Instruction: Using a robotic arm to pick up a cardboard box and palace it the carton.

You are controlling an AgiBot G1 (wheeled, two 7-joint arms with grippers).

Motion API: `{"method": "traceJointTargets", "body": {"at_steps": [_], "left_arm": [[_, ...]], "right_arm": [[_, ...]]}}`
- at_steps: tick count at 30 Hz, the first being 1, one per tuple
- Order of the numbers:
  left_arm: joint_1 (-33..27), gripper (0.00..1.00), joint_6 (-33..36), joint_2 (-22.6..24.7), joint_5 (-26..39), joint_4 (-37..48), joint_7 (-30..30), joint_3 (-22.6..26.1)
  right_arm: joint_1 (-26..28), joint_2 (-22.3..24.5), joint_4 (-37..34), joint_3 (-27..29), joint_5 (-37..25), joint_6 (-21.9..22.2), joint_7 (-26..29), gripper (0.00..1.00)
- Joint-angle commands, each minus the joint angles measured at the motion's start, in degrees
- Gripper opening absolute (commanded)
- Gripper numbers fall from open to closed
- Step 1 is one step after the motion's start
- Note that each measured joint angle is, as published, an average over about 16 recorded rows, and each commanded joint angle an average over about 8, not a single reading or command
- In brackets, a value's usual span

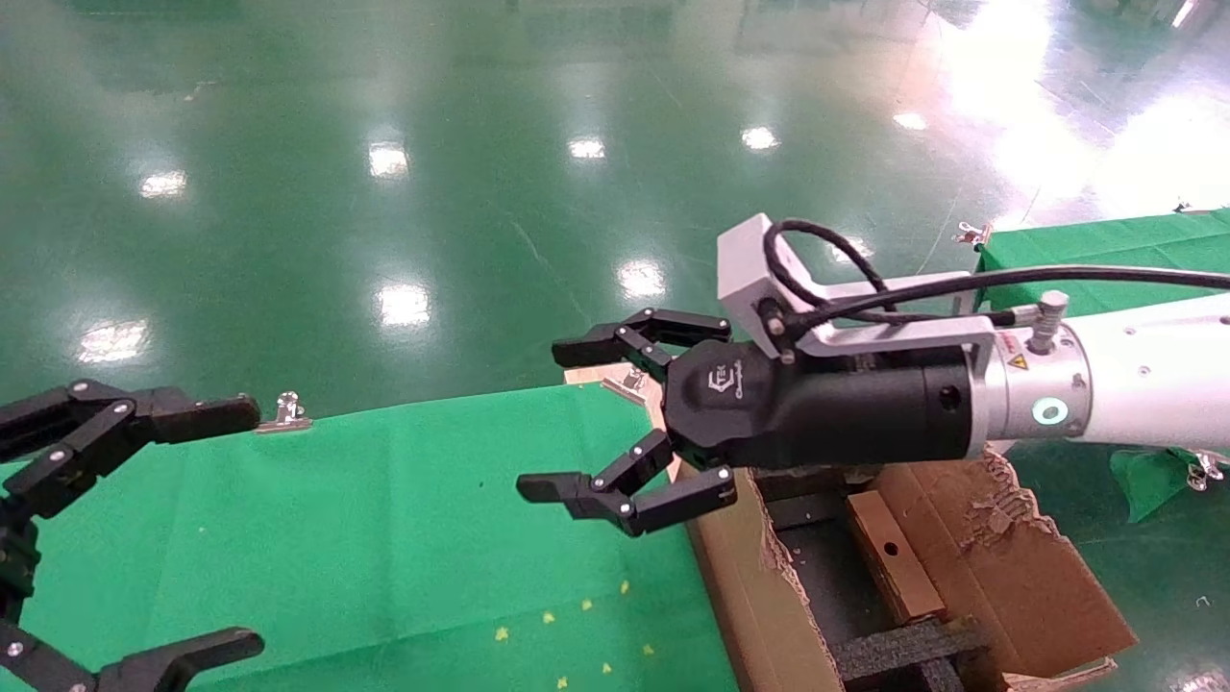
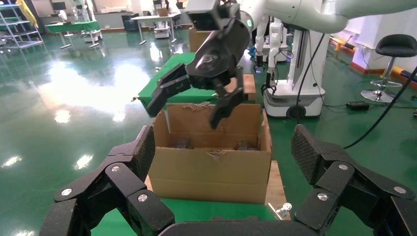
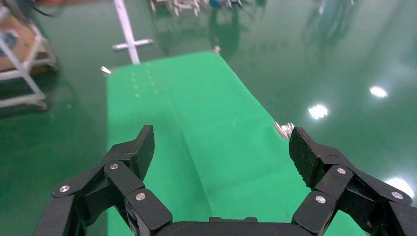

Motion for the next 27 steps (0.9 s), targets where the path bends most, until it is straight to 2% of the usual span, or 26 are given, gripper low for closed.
{"method": "traceJointTargets", "body": {"at_steps": [1, 10, 16, 20, 27], "left_arm": [[0.0, 1.00, 0.0, 0.0, 0.0, 0.0, 0.0, 0.0], [0.0, 1.00, 0.0, 0.0, 0.0, 0.0, 0.0, 0.0], [0.0, 1.00, 0.0, 0.0, 0.0, 0.0, 0.0, 0.0], [0.0, 1.00, 0.0, 0.0, 0.0, 0.0, 0.0, 0.0], [0.0, 1.00, 0.0, 0.0, 0.0, 0.0, 0.0, 0.0]], "right_arm": [[-1.9, -0.5, 0.1, 2.9, 0.7, -1.6, -1.0, 1.00], [-10.5, -2.5, 0.8, 15.9, 3.8, -8.6, -5.4, 1.00], [-14.6, -3.4, 1.0, 22.2, 5.2, -12.0, -7.4, 1.00], [-15.8, -3.7, 1.1, 24.0, 5.7, -12.8, -7.9, 1.00], [-15.2, -3.6, 1.1, 23.0, 5.6, -12.4, -7.6, 1.00]]}}
